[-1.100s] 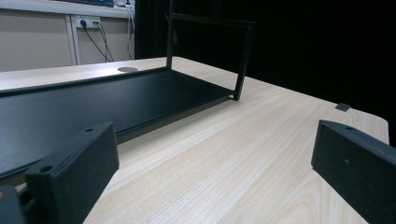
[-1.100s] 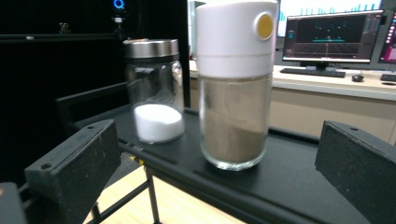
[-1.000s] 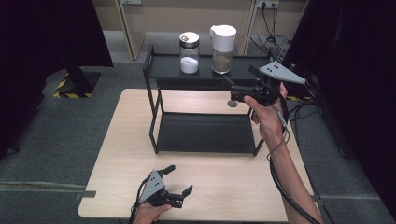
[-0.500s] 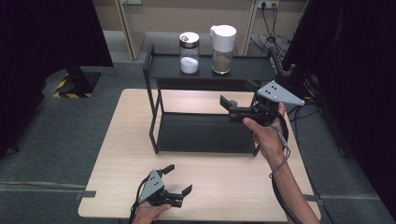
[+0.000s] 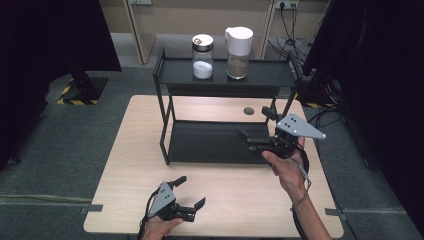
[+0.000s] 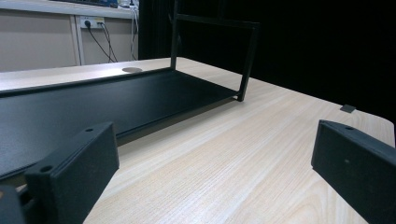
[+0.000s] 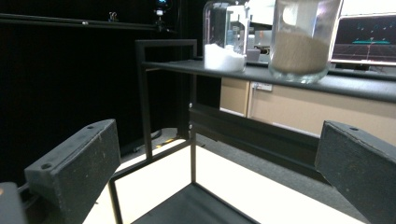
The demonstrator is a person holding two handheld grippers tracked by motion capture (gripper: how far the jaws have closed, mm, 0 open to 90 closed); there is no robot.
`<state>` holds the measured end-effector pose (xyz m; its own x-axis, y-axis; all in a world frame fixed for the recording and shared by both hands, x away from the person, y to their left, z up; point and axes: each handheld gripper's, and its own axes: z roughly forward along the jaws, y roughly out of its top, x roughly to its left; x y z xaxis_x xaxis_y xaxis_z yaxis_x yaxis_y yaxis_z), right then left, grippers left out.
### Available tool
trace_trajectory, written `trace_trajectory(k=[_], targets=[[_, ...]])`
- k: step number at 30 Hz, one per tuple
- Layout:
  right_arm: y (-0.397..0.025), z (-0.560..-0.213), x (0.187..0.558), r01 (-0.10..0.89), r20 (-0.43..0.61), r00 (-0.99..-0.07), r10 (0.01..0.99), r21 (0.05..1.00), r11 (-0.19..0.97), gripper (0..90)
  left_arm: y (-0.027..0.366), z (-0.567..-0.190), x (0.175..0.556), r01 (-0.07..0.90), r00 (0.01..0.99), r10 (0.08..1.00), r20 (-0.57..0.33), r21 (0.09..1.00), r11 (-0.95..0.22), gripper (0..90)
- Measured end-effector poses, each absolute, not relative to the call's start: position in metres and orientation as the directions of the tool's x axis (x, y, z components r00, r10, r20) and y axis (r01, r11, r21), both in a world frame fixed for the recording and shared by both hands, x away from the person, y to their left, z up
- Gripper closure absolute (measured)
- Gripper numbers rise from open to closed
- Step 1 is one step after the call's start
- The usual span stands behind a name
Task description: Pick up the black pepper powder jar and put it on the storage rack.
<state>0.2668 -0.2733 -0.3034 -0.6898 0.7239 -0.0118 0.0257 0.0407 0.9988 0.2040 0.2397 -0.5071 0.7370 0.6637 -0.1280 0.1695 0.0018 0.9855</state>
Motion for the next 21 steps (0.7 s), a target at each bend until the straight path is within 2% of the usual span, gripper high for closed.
trace_trajectory(k=[21], targets=[[-0.274,-0.356,0.240,0.048,-0.026,-0.708,0.706,0.995,0.085,0.4,0.240,-0.507,0.204,0.167,0.735,0.666,-0.126,0.986,0.002,0.1]])
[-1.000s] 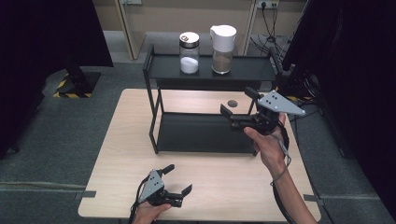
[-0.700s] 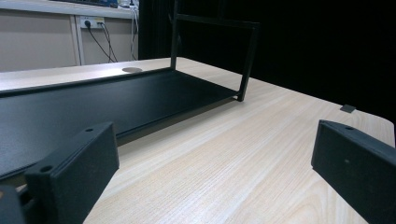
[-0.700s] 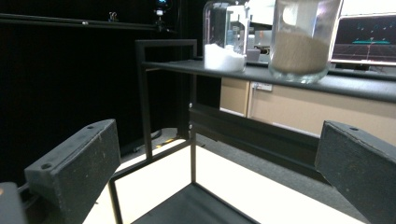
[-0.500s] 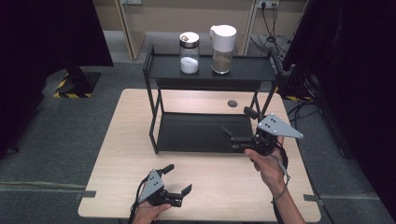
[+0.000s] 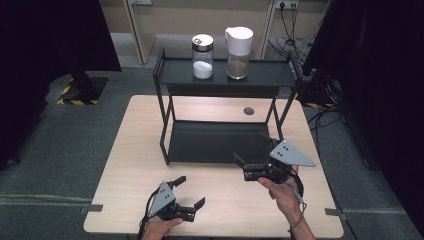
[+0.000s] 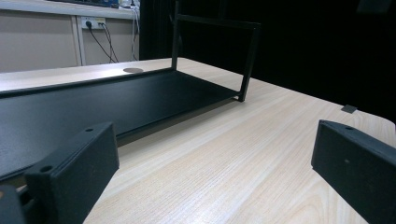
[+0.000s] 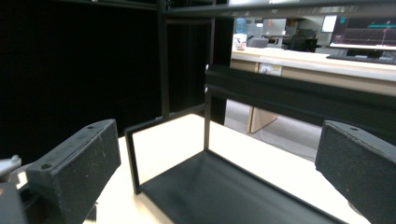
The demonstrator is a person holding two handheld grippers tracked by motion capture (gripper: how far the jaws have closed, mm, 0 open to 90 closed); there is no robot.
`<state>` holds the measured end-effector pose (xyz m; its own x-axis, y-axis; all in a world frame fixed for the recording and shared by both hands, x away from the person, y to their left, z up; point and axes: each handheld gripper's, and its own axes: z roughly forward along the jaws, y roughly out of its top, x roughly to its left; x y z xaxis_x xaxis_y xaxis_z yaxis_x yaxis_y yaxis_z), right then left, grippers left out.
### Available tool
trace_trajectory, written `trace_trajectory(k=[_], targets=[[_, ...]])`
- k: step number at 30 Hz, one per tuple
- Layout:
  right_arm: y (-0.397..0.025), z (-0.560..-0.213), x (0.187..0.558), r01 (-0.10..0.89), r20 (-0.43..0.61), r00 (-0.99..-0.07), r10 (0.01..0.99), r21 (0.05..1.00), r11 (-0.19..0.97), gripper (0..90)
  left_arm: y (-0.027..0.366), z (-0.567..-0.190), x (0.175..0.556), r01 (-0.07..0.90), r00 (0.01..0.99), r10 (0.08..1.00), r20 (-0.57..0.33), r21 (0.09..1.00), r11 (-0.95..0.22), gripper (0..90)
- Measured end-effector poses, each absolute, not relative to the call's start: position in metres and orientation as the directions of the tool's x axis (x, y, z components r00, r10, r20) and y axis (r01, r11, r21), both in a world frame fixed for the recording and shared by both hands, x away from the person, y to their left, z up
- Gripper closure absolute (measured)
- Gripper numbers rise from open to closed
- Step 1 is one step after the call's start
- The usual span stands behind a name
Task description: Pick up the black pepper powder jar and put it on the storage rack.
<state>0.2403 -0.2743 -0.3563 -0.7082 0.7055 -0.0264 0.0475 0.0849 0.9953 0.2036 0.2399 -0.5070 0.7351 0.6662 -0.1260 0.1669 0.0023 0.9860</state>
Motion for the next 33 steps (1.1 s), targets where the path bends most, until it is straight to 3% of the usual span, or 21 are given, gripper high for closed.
trace_trajectory(k=[33], targets=[[-0.281,-0.453,0.215,0.146,0.040,-0.729,0.683,0.984,0.098,0.4,0.241,-0.507,0.204,0.164,0.732,0.670,-0.125,0.986,0.005,0.1]])
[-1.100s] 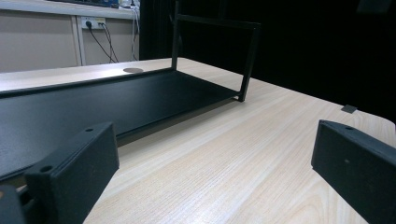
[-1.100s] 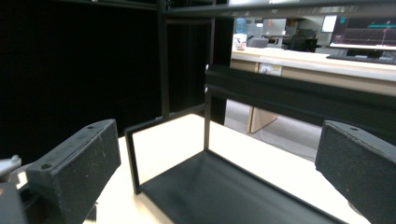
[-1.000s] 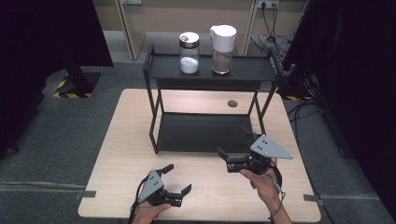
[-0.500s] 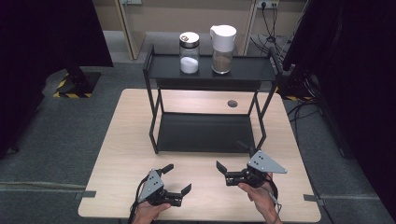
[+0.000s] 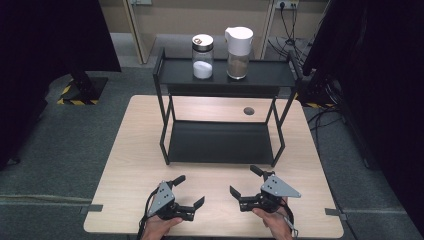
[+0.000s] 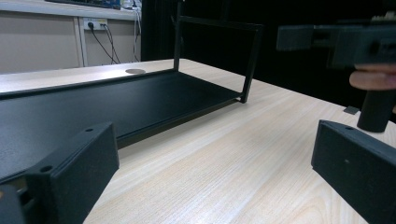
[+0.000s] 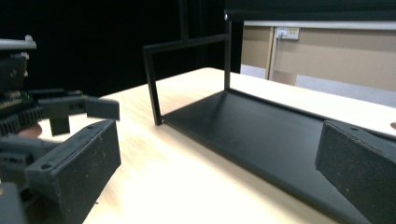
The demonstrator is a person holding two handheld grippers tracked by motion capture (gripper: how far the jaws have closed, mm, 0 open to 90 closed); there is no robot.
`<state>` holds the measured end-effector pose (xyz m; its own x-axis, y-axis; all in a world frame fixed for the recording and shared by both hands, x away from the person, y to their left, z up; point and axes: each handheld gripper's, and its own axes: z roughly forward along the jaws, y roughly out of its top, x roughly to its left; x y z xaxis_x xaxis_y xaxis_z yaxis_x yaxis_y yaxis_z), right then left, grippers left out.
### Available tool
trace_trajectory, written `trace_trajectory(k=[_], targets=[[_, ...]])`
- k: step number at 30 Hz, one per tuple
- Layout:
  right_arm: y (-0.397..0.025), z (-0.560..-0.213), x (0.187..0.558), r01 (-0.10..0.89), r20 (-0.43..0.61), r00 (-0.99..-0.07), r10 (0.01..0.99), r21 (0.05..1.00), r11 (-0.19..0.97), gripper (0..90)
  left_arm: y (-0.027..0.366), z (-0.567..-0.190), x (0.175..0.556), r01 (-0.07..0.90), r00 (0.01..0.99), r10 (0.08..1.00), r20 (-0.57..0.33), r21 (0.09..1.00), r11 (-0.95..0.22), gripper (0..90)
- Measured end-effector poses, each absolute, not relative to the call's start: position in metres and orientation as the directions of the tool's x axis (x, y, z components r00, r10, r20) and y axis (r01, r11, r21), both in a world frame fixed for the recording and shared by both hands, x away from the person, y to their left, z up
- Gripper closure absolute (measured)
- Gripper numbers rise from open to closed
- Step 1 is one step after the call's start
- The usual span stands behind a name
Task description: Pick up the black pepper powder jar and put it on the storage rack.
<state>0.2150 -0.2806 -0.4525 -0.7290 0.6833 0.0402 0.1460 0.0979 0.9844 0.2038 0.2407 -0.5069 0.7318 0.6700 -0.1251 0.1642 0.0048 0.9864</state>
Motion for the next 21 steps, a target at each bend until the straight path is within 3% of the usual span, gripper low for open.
trace_trajectory(k=[21], targets=[[-0.271,-0.472,0.214,0.204,0.084,-0.755,0.650,0.973,0.111,0.4,0.241,-0.506,0.204,0.162,0.736,0.666,-0.125,0.987,0.006,0.1]])
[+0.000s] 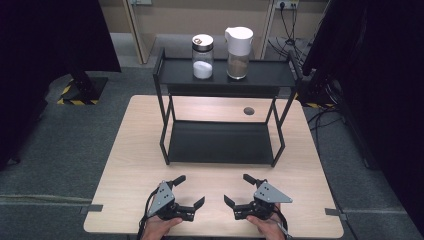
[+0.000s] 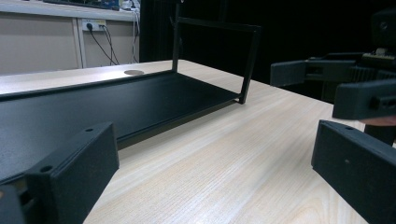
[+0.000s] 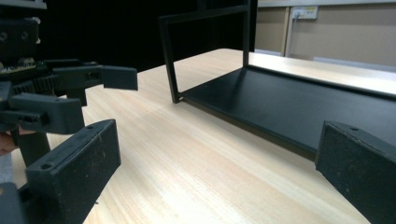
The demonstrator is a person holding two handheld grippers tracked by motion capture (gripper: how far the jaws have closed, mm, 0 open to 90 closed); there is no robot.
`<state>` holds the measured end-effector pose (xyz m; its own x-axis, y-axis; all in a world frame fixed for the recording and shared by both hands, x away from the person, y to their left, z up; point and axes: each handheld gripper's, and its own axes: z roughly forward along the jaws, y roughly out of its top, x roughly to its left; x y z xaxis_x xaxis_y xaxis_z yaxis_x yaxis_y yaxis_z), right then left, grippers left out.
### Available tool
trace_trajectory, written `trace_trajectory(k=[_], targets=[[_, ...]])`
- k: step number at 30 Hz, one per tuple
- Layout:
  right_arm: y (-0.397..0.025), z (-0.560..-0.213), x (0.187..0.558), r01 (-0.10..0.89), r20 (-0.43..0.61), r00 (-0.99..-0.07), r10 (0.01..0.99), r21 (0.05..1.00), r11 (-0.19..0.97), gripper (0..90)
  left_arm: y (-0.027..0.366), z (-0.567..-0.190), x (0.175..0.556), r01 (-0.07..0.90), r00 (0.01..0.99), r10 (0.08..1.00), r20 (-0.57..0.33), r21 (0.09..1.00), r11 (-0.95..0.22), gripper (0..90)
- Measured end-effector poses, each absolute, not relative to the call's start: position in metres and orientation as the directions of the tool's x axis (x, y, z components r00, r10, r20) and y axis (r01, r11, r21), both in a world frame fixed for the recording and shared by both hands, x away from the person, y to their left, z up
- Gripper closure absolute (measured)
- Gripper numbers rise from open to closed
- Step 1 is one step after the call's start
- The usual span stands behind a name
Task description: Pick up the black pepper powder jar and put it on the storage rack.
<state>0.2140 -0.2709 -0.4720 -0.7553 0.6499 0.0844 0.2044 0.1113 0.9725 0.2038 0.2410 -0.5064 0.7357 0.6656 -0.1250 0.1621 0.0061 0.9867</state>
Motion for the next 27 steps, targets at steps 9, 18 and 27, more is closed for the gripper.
trace_trajectory(k=[9,18,27], targets=[[-0.2676,-0.4747,0.2140,0.204,0.081,-0.767,0.636,0.971,0.122,0.4,0.2412,-0.5064,0.2035,0.162,0.736,0.666,-0.126,0.987,0.007,0.1],[-0.2673,-0.4754,0.2138,0.204,0.081,-0.767,0.636,0.971,0.122,0.4,0.2412,-0.5064,0.2035,0.162,0.735,0.666,-0.126,0.987,0.008,0.1],[-0.2678,-0.4754,0.2142,0.203,0.080,-0.765,0.639,0.972,0.122,0.4,0.2418,-0.5066,0.2031,0.161,0.736,0.665,-0.128,0.987,0.011,0.1]])
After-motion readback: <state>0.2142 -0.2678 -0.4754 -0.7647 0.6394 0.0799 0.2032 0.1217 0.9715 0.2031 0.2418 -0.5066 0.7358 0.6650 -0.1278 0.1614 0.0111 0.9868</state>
